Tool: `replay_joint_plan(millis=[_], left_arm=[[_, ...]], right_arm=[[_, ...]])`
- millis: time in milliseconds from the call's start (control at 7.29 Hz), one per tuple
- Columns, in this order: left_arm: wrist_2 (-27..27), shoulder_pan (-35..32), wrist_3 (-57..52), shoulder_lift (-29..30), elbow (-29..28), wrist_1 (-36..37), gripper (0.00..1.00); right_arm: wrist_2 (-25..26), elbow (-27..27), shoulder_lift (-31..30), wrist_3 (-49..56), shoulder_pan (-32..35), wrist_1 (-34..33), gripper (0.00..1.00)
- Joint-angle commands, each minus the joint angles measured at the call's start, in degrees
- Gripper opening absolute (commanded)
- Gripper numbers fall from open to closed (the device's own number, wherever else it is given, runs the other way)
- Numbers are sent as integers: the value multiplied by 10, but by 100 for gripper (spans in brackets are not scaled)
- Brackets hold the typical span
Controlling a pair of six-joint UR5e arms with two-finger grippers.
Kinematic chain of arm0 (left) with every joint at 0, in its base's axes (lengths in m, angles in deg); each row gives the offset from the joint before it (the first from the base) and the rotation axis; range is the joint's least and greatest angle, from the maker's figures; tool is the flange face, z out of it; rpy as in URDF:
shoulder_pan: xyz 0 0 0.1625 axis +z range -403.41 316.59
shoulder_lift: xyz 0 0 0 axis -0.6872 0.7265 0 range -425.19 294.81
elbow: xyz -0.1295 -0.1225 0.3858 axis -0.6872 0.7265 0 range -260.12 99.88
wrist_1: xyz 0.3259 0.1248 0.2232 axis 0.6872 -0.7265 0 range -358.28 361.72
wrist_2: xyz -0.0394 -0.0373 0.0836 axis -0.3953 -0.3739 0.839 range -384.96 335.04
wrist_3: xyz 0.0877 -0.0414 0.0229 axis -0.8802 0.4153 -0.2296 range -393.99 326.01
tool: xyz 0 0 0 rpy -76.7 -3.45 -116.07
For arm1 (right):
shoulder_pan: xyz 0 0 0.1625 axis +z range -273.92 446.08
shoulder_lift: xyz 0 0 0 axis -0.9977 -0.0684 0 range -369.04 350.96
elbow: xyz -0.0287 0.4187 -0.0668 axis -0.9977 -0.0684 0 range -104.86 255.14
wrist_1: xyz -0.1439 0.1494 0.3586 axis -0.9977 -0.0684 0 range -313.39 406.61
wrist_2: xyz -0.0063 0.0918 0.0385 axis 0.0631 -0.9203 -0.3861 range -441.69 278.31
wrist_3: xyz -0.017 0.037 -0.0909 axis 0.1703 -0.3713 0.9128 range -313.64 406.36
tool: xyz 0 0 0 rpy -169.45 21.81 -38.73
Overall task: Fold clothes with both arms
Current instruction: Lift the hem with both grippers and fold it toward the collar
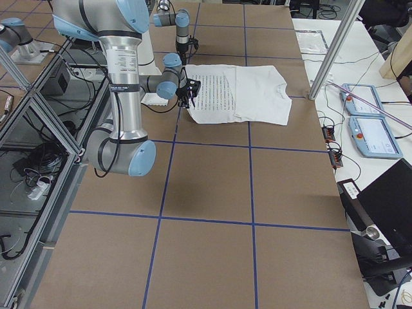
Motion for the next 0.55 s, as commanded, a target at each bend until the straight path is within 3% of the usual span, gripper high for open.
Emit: replay_joint_plan(millis=[0,275,412], left_arm=[[0,0,0,2,0,0,39],[0,0,0,4,0,1,16],[0,0,0,10,1,1,9]], right_arm=[[0,0,-1,1,2,-4,0],[0,0,-1,1,4,-4,0],[0,1,-1,1,4,-4,0]])
